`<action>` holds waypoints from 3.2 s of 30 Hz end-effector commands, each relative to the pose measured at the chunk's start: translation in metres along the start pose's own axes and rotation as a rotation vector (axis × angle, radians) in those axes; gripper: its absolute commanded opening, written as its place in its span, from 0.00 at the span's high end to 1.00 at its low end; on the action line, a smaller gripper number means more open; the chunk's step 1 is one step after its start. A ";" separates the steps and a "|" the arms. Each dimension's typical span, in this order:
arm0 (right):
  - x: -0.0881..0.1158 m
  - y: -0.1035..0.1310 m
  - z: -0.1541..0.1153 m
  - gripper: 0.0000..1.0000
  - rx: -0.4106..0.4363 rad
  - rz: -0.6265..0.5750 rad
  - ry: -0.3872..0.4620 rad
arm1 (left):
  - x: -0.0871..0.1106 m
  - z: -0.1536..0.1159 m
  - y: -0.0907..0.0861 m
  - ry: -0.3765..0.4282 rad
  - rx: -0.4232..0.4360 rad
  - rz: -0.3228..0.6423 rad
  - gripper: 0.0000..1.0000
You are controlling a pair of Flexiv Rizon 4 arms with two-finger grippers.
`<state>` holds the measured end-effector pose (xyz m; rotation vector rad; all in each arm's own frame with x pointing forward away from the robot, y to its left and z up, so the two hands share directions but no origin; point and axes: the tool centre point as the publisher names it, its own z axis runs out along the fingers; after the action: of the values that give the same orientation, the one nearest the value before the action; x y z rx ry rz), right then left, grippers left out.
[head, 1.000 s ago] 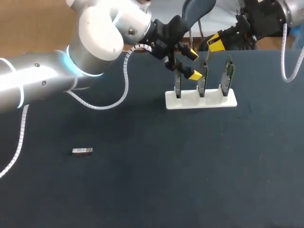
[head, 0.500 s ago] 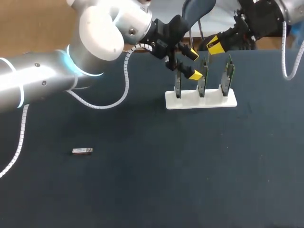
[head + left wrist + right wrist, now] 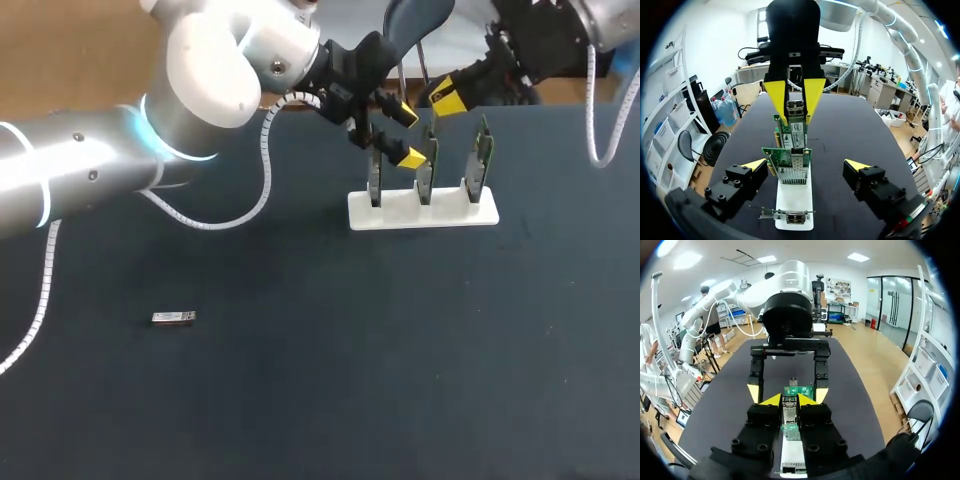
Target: Pick up the optical module with the left hand, and insert it into the network port with the right hand.
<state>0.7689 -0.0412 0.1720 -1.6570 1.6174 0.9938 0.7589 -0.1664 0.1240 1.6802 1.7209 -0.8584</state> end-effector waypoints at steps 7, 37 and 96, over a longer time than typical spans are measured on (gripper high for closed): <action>-0.001 -0.004 0.006 1.00 0.006 -0.001 0.015 | -0.001 0.000 0.000 0.004 0.000 -0.001 0.00; -0.005 -0.002 0.002 1.00 0.043 -0.009 0.008 | -0.001 0.000 0.000 0.004 0.000 -0.001 0.00; 0.001 -0.005 0.000 0.00 0.063 0.053 -0.031 | -0.001 0.000 0.000 0.004 0.000 -0.001 0.00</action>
<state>0.7749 -0.0378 0.1698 -1.5638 1.6722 0.9778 0.7589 -0.1663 0.1239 1.6801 1.7206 -0.8584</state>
